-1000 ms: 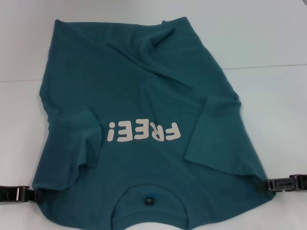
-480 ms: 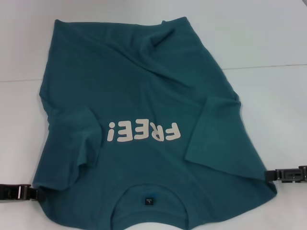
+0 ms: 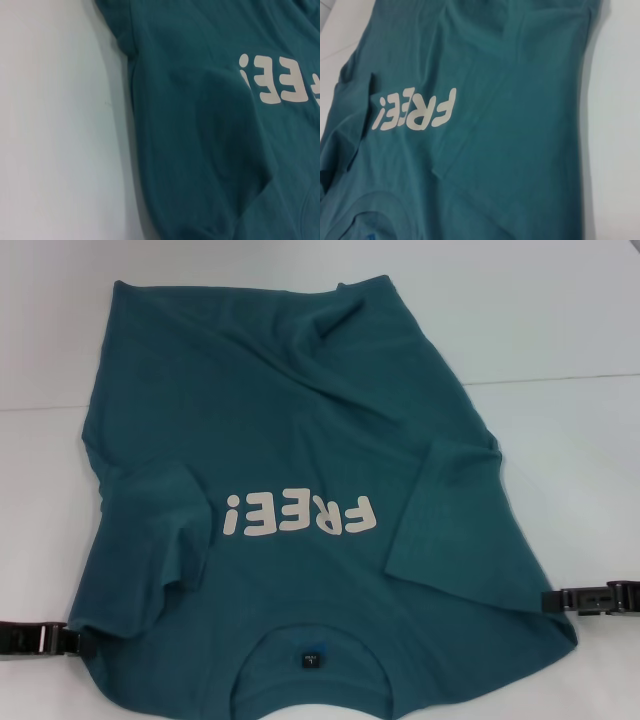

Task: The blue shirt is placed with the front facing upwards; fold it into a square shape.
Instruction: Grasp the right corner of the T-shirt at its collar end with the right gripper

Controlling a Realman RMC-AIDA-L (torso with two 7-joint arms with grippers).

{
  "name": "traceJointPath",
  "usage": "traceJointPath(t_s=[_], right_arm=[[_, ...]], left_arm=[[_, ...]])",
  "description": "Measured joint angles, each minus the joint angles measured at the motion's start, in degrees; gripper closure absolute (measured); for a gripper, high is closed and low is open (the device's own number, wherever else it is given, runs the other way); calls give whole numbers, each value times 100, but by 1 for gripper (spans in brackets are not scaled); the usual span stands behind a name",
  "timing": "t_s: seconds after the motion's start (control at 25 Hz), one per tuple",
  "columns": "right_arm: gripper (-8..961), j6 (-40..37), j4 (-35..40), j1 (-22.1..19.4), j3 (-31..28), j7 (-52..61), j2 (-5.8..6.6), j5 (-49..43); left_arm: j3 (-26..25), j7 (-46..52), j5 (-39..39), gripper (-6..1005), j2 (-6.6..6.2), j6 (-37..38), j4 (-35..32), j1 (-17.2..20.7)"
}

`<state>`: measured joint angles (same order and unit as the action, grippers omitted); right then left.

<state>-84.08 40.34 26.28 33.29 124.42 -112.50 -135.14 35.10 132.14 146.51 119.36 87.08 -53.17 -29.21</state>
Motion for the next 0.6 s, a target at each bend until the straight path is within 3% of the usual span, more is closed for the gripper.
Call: traceJointPath(t_s=[0.6], right_arm=[[99,121,1,164,2,37,-91,-191]], left_arm=[[13,-13,0,978,-10,-61,62,-4]])
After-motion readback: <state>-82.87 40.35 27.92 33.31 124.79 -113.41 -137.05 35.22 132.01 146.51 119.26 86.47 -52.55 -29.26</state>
